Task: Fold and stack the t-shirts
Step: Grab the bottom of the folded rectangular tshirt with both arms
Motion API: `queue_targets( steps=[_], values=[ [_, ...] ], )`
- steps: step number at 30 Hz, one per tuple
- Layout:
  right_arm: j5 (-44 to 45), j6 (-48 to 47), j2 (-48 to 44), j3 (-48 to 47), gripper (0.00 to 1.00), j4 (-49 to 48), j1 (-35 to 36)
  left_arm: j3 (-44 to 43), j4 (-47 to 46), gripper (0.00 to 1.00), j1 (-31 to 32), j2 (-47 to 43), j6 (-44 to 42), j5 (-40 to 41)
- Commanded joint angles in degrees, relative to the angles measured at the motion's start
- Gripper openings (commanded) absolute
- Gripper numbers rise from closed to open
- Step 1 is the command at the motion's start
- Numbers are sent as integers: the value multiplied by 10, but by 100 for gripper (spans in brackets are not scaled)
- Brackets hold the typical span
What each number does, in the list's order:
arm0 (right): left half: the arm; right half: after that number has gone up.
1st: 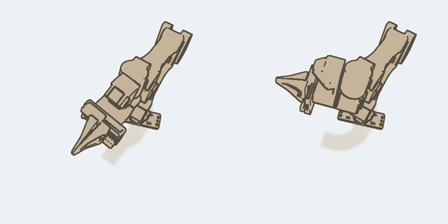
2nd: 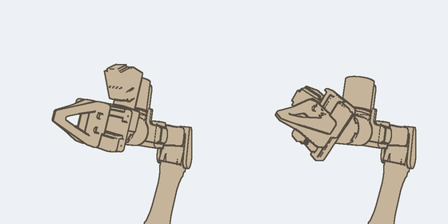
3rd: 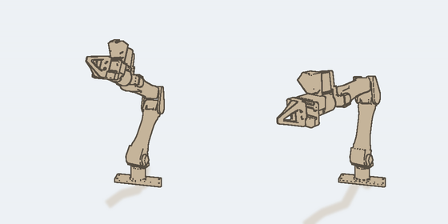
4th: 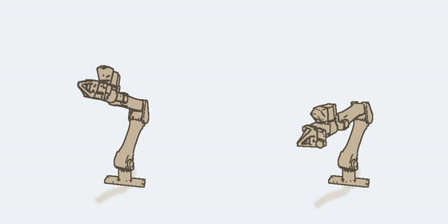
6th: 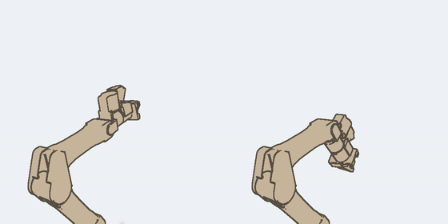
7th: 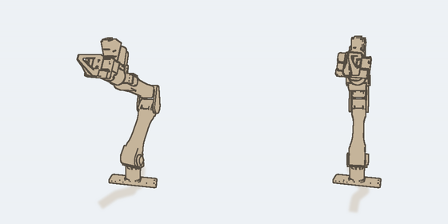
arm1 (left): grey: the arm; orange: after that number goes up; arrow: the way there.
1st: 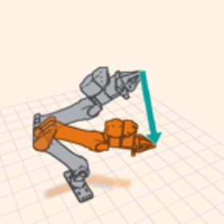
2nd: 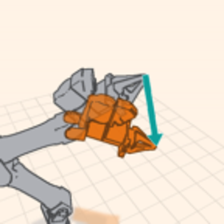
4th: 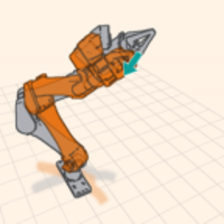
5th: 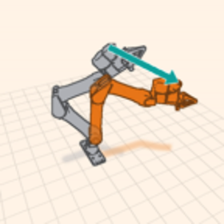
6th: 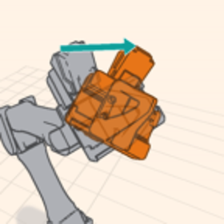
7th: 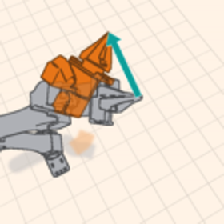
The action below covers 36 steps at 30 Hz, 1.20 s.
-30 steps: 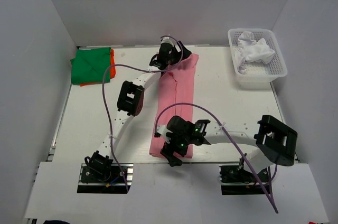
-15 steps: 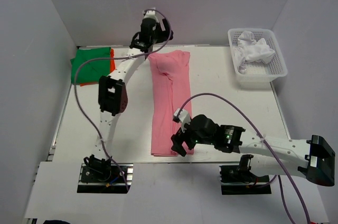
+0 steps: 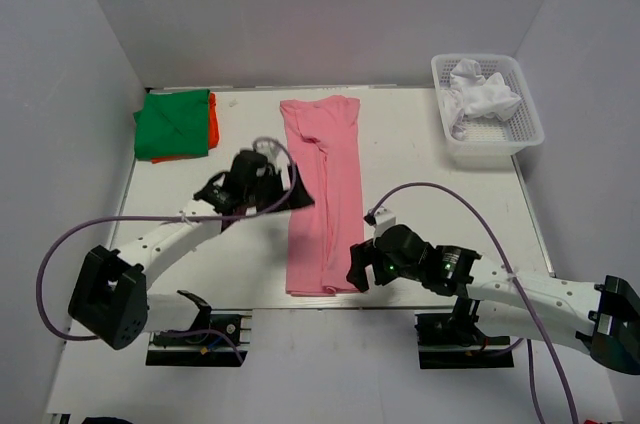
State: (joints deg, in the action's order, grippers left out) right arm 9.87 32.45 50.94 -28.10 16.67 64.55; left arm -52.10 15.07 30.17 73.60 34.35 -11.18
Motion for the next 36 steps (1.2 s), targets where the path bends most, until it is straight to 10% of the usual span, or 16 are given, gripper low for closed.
queue_targets(
  steps=[1, 8, 18, 36],
  values=[
    [-41, 32, -1, 19, 90, 8, -11, 105, 42, 100, 33, -57, 64, -67],
    [-114, 28, 17, 38, 90, -29, -25, 237, 109, 100, 94, -145, 147, -133],
    [-138, 42, 79, 43, 87, -44, -55, 221, 151, 85, 161, -11, 145, -67],
    [-169, 16, 165, 33, 19, -65, -82, 184, 136, 17, 178, 72, 134, 12]
  ],
)
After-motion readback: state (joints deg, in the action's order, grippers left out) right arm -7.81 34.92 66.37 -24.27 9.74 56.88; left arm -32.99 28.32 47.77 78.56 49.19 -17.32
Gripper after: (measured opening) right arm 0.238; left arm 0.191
